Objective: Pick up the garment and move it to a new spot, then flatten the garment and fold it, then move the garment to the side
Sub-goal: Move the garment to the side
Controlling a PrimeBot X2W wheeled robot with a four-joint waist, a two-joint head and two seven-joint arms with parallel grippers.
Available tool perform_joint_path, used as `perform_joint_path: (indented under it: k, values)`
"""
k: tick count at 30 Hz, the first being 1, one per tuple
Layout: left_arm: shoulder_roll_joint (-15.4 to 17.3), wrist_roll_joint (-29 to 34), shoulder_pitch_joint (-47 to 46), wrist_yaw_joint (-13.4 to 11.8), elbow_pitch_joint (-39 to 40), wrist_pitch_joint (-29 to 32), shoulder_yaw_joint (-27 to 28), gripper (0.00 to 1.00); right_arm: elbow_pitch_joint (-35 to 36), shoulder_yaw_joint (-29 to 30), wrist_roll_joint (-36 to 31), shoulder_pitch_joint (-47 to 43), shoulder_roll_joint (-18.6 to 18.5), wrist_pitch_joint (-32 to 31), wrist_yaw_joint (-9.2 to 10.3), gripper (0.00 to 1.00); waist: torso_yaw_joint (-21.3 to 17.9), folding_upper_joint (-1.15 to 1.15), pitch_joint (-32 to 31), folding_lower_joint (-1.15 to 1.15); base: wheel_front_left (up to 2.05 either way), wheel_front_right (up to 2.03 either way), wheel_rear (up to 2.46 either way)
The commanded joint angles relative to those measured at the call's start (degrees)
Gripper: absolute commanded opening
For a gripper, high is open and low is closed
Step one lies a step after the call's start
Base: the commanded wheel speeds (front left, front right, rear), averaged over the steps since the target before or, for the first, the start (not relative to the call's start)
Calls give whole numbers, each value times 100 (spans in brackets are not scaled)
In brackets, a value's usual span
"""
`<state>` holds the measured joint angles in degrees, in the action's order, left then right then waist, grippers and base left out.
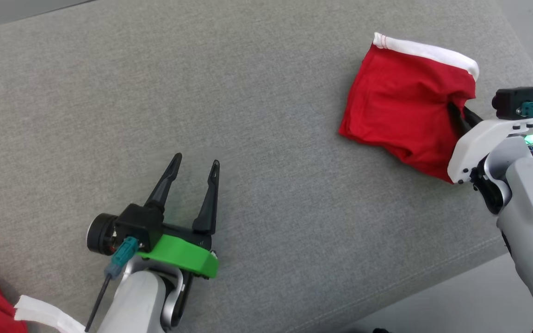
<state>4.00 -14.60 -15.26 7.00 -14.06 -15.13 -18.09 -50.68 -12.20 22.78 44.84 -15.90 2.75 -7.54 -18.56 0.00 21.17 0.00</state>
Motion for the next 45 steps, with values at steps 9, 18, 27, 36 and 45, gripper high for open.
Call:
perform_joint_path:
  k: [9,18,27,36,45]
  values:
    - [82,-58,-169,17,200,-2,-98,100,-235,-75,19,588,-369,-17,10,0,317,0,360,0,0,0,0]
    - [171,-1,-265,-53,414,0,-95,100,-469,-164,-105,1445,-1377,-220,10,0,958,0,792,0,0,0,0]
    - [191,-6,-311,-125,568,12,-123,100,-1024,45,-429,2012,-1794,67,10,36,1233,0,1042,0,0,0,0]
    - [134,-111,-346,-150,508,5,-108,100,-1415,275,-1014,2244,-1615,826,10,100,1179,0,939,0,0,0,0]
    - [109,-147,-385,-120,366,0,64,100,-1254,182,-1179,1994,-1125,1119,10,100,1126,0,414,0,0,0,0]
